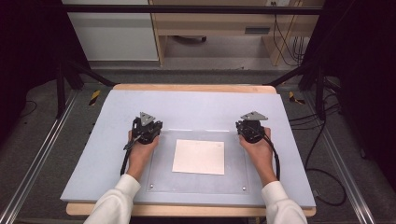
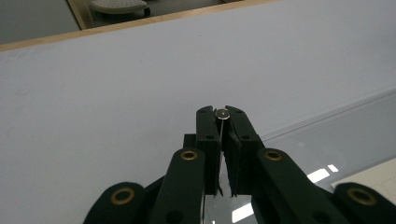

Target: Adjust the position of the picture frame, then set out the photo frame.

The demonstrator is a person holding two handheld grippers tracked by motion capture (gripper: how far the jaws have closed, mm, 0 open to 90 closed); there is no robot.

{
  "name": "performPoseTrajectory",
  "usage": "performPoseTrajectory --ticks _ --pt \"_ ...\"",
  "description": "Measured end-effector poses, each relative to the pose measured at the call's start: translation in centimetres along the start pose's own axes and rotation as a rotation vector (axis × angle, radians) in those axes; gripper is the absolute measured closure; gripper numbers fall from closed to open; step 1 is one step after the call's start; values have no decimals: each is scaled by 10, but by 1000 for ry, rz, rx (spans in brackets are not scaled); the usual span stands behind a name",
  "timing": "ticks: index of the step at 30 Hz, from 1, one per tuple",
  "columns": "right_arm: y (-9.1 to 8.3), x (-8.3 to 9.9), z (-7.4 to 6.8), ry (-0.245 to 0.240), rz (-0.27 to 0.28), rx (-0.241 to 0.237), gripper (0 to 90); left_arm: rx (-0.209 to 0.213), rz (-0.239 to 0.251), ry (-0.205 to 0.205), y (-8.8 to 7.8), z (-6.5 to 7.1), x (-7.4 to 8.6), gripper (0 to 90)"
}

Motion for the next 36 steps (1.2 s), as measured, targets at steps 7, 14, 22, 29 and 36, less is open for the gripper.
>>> performPoseTrajectory --ticks 7,14,22,29,36 --pt "1 -2 1 -1 -26 -10 853 3 -53 -8 1 0 -3 847" --pt "3 -5 1 21 -88 -25 858 25 -113 -15 3 -3 -7 848" --pt "7 -10 3 14 -170 -51 860 49 -178 -7 5 -6 -11 850" --pt "10 -14 5 14 -245 -76 860 76 -254 -16 9 -9 -16 850" --pt "18 -18 9 44 -305 -114 860 111 -306 -41 14 -14 -21 851"
Point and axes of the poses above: each handheld gripper's, and its own axes: y roughly forward along the jaws, x roughly out of its underside, z roughly to its right, the point moved 8 cm from there along y, roughly forward along the jaws, and after that the axes turned 9 degrees about x, right-handed, at the moved point
